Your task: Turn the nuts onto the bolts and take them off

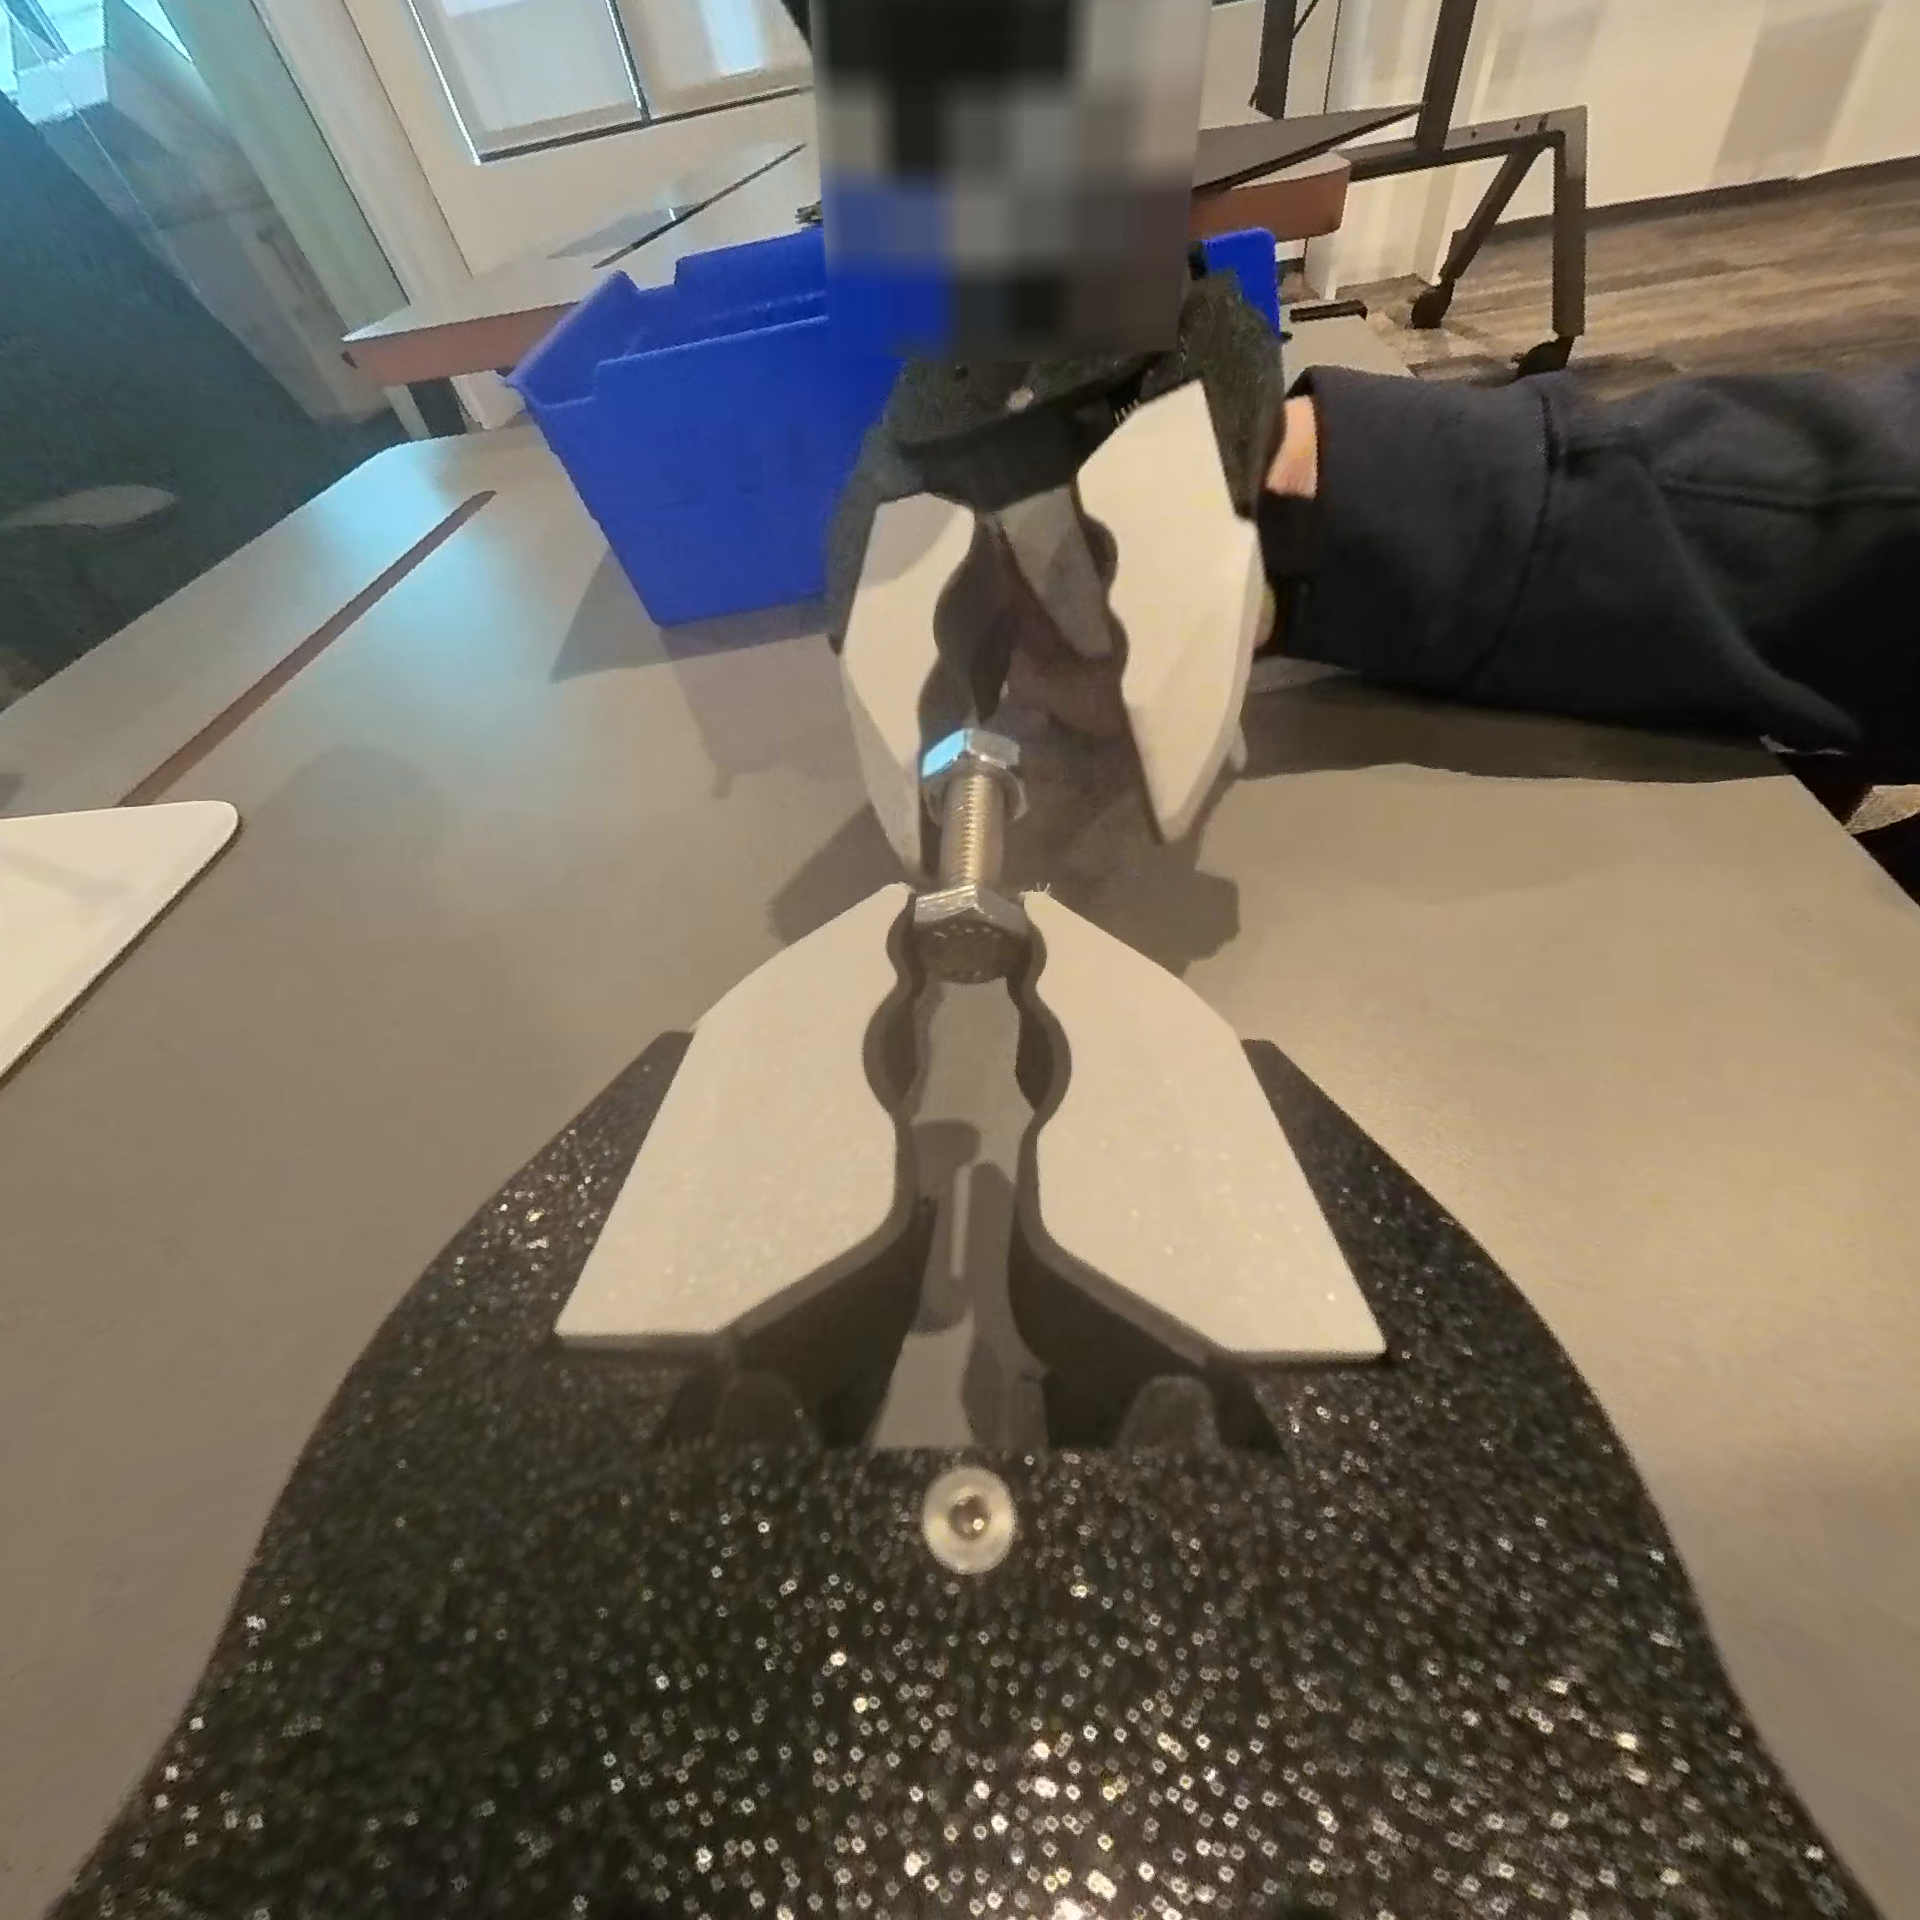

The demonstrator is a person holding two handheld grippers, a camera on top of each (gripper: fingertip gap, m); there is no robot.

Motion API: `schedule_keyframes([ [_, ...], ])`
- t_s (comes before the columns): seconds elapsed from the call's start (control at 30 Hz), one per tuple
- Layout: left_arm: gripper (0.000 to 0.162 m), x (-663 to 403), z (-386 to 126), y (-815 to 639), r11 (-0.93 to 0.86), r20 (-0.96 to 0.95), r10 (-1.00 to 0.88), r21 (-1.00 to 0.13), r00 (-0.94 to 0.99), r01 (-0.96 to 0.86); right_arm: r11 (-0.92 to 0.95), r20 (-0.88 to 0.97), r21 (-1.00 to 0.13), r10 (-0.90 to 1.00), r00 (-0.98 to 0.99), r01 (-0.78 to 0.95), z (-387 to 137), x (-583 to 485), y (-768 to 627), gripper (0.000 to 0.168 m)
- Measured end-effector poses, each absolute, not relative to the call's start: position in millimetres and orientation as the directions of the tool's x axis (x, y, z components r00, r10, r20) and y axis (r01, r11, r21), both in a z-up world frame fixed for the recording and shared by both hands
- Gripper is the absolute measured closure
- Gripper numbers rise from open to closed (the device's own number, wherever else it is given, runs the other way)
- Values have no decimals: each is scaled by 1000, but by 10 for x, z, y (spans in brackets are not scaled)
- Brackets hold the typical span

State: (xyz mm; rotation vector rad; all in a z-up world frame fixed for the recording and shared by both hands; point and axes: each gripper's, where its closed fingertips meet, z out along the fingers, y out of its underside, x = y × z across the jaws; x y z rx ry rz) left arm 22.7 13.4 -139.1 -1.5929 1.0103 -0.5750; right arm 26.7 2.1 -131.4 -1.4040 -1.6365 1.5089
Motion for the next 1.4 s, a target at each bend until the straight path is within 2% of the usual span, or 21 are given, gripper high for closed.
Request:
schedule_keyframes([
  [0.1,148,234,-1403,130,-25,-149,-845,-948,513,-316,-291,-379,-912,867,-324,289,-1175,251,100,124],
  [0.27,147,237,-1407,128,-22,-154,-845,-947,512,-321,-349,-420,-894,871,-253,283,-1199,186,206,129],
  [0.33,148,230,-1399,129,-24,-149,-844,-949,514,-313,-313,-397,-898,880,-262,309,-1256,206,184,133],
  [0.43,148,226,-1391,129,-24,-145,-845,-951,515,-307,-150,-263,-923,918,-296,355,-1366,262,100,139],
  [0.47,148,226,-1390,128,-24,-144,-845,-952,514,-306,-157,-273,-926,906,-322,344,-1332,261,54,139],
  [0.6,148,227,-1386,121,-20,-145,-847,-953,511,-304,-392,-509,-850,783,-356,353,-1227,240,36,136],
  [0.67,148,231,-1389,115,-17,-148,-849,-952,507,-307,-426,-542,-831,766,-347,358,-1234,232,53,137],
  [0.8,148,236,-1392,107,-18,-147,-853,-951,501,-309,-427,-547,-826,762,-346,368,-1230,232,44,149],
  [0.87,148,239,-1389,95,-22,-136,-860,-953,492,-303,-318,-434,-885,830,-351,341,-1218,232,33,149],
  [0.97,148,238,-1372,36,-40,-101,-880,-958,464,-284,27,-67,-967,931,-358,253,-1160,249,-15,149],
  [1.07,147,195,-1332,-15,-50,-84,-892,-958,444,-283,404,334,-898,884,-327,175,-1062,314,-63,150],
  [1.13,148,179,-1272,-44,-54,-66,-899,-965,434,-258,562,497,-809,811,-309,173,-1024,385,-72,149],
  [1.2,148,159,-1236,-13,-48,-73,-886,-968,458,-247,564,499,-793,818,-287,228,-1022,437,-23,149],
  [1.33,147,137,-1342,105,-85,-108,-838,-942,534,-324,348,328,-786,935,-132,511,-1312,499,352,149],
  [1.4,147,124,-1399,151,-117,-118,-814,-926,568,-359,262,285,-782,957,-49,565,-1390,508,450,149],
])
